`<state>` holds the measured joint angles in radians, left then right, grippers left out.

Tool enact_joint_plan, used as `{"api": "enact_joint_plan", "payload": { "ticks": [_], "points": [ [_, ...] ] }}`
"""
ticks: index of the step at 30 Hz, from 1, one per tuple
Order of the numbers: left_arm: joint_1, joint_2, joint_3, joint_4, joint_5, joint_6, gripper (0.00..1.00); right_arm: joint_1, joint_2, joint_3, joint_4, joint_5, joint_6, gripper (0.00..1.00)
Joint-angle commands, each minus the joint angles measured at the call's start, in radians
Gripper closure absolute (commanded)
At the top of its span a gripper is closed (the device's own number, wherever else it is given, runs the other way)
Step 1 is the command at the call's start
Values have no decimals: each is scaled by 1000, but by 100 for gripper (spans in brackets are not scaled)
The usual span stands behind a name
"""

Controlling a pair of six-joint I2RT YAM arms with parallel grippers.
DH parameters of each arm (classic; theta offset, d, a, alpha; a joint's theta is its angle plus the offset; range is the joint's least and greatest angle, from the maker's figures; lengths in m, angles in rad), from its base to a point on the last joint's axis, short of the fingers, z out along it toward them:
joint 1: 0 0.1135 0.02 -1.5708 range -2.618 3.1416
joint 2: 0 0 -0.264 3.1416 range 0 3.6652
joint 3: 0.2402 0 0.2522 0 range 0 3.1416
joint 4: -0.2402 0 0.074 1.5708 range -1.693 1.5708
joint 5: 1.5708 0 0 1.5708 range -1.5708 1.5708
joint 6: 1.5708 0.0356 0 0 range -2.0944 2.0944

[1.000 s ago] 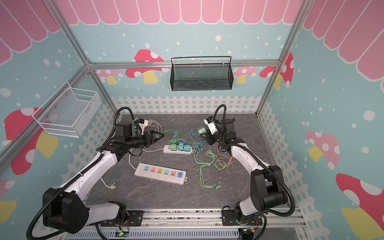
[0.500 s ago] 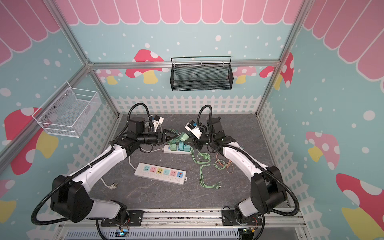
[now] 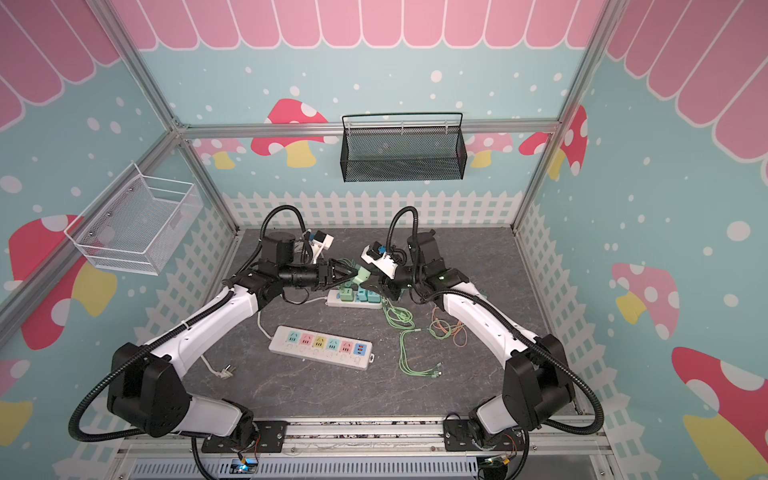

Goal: Insert the plug

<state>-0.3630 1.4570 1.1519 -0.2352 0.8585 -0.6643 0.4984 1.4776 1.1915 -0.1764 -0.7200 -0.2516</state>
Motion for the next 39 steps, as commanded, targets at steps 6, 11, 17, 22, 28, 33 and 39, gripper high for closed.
{"api": "enact_joint_plan", "payload": {
  "ticks": [6, 11, 17, 22, 28, 33, 39],
  "points": [
    [-9, 17, 42, 2, 49, -22, 66, 18, -15, 34, -6, -3, -43, 68],
    [-11, 17, 34, 16, 68, -29, 74, 20, -22, 29, 11, 6, -26, 61],
    [-10, 25, 25, 49, 79, -50, 92, 20, -45, 16, 33, 79, 96, 39],
    [-1, 28, 14, 84, 21, -44, 100, 20, -103, -1, 49, 174, 268, 33],
    [12, 11, -8, 150, -53, -44, 100, 19, -199, -119, 178, 113, 529, 32],
    [21, -22, -89, 360, -84, -127, 100, 27, -245, -311, 468, -20, 735, 29],
    [21, -82, -191, 577, -117, -167, 100, 30, -242, -416, 693, -22, 891, 22]
  ]
}}
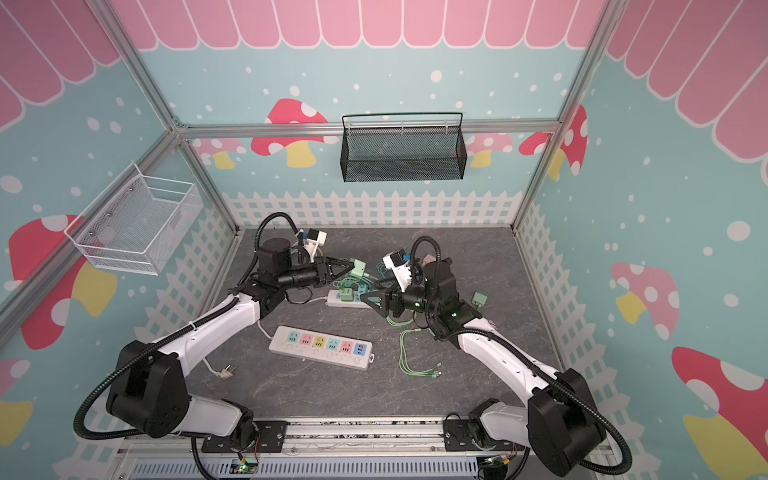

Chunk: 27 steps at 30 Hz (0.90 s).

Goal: Insert the plug

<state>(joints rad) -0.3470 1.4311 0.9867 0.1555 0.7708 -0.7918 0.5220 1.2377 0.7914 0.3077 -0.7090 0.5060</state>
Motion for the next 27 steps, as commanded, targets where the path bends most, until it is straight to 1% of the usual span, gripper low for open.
{"api": "enact_joint_plan", "payload": {
  "ticks": [1, 6, 11, 14, 17, 22, 27],
  "points": [
    [5, -68, -40, 208, -34, -42, 100, 8, 5, -25, 249, -33, 158, 20],
    [5, -133, -107, 299, -59, -49, 100, 9, 93, -30, 387, -53, 274, 20],
    [4, -203, -163, 351, -94, -30, 100, 11, 188, -29, 582, -63, 414, 20],
    [5, -230, -184, 365, -95, -20, 100, 14, 227, -7, 650, -58, 454, 21],
    [4, -246, -209, 415, -92, -36, 100, 17, 262, 35, 688, -68, 482, 27],
    [2, -261, -255, 514, -90, -71, 100, 27, 301, 90, 742, -84, 523, 32],
    [-14, -267, -268, 528, -67, -52, 100, 39, 326, 124, 775, -84, 556, 34]
  ]
}}
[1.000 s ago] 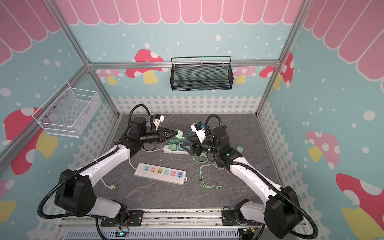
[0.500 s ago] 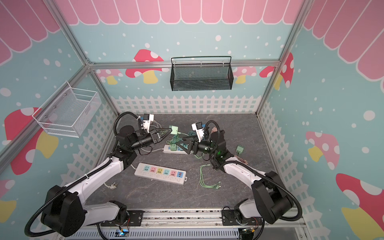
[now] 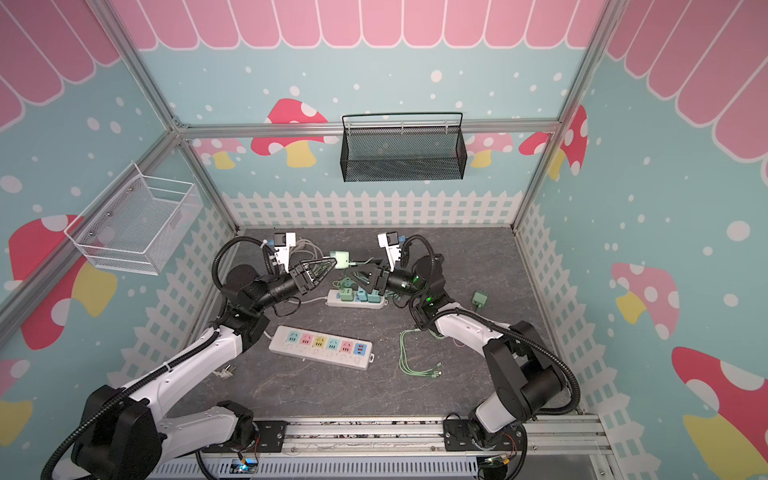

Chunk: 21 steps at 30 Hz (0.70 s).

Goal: Insert the plug

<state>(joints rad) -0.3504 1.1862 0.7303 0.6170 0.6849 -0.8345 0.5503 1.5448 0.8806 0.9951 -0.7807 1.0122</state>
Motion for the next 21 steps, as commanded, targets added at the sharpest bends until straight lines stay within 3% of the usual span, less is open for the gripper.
{"api": "enact_joint_plan", "payload": {
  "ticks": [1, 12, 21],
  "points": [
    [-14, -25, -14, 70, 20, -5, 100, 13, 24, 39, 98, -14, 58, 36],
    [-27, -40, -54, 133, 48, -9, 100, 32, 57, 80, 174, -22, 114, 46],
    [-30, -53, -78, 156, 42, 1, 100, 38, 64, 103, 184, -44, 136, 68]
  ]
}}
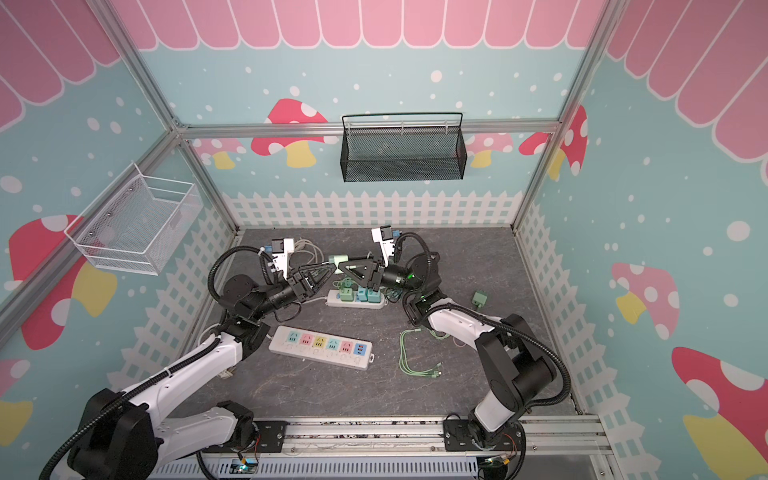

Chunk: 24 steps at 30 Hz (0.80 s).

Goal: Insert the plug

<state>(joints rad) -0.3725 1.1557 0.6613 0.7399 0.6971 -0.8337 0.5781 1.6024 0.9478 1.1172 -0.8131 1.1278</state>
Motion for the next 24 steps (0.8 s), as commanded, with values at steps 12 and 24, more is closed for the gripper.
{"api": "enact_joint_plan", "payload": {
  "ticks": [12, 24],
  "points": [
    [-2, -136, 50, -380, -62, 168, 59, 11, -54, 93, -235, -55, -172, 94],
    [11, -315, 83, -805, -179, 322, 39, 11, -138, 260, -773, 11, -518, 99]
  ]
}}
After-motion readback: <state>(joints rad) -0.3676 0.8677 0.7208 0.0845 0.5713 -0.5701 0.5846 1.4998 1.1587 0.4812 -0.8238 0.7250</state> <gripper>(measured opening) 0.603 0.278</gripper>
